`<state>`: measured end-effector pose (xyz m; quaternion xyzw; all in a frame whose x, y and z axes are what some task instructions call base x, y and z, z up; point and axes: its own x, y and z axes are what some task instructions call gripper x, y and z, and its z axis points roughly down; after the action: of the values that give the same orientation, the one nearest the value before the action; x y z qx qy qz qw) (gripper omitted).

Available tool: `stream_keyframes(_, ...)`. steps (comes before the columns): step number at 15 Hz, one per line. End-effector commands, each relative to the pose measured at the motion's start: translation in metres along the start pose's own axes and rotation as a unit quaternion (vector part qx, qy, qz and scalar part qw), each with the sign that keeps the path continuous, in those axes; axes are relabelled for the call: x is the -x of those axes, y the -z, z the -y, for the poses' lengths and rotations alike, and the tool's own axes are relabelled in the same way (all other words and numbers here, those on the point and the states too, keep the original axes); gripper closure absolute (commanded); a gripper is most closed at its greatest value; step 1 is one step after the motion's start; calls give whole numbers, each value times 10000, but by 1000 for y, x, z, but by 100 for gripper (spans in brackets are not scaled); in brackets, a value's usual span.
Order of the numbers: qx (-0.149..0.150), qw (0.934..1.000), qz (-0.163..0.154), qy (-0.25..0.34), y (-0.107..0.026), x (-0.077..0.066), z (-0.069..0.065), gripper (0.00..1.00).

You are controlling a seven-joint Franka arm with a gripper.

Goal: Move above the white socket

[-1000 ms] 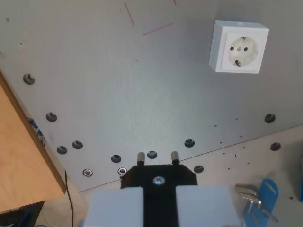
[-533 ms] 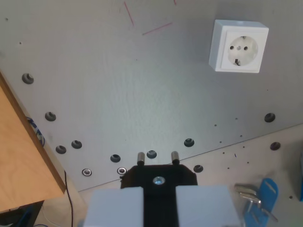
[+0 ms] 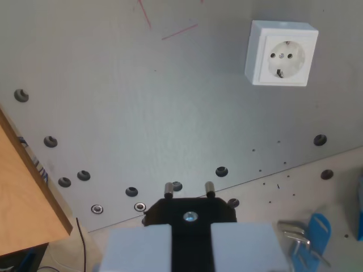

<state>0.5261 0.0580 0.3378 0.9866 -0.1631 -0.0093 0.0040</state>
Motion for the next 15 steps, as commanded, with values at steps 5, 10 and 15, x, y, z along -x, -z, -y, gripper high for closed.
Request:
stream_keyframes(5,-185,9988,-449,-11,-32,3,-17,100)
stream_keyframes(10,-151,9990,-405,-61,-56,3,-30,100)
stream_keyframes(15,-114,9992,-371,-113,-81,2,-43,100)
